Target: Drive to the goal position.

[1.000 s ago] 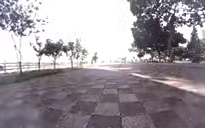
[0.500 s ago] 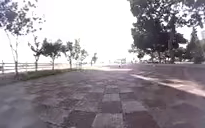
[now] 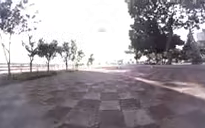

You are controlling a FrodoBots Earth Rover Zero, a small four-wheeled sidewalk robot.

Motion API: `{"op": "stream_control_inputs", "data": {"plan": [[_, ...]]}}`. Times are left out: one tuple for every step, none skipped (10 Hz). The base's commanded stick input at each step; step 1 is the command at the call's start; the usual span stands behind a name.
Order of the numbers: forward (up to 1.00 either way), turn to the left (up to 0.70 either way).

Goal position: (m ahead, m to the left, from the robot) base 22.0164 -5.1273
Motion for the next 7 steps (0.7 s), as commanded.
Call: {"op": "stream_control_inputs", "data": {"plan": [[0.70,0.00],[0.70,0.00],[0.70,0.00],[0.70,0.00],[0.70,0.00],[0.70,0.00],[0.70,0.00]]}}
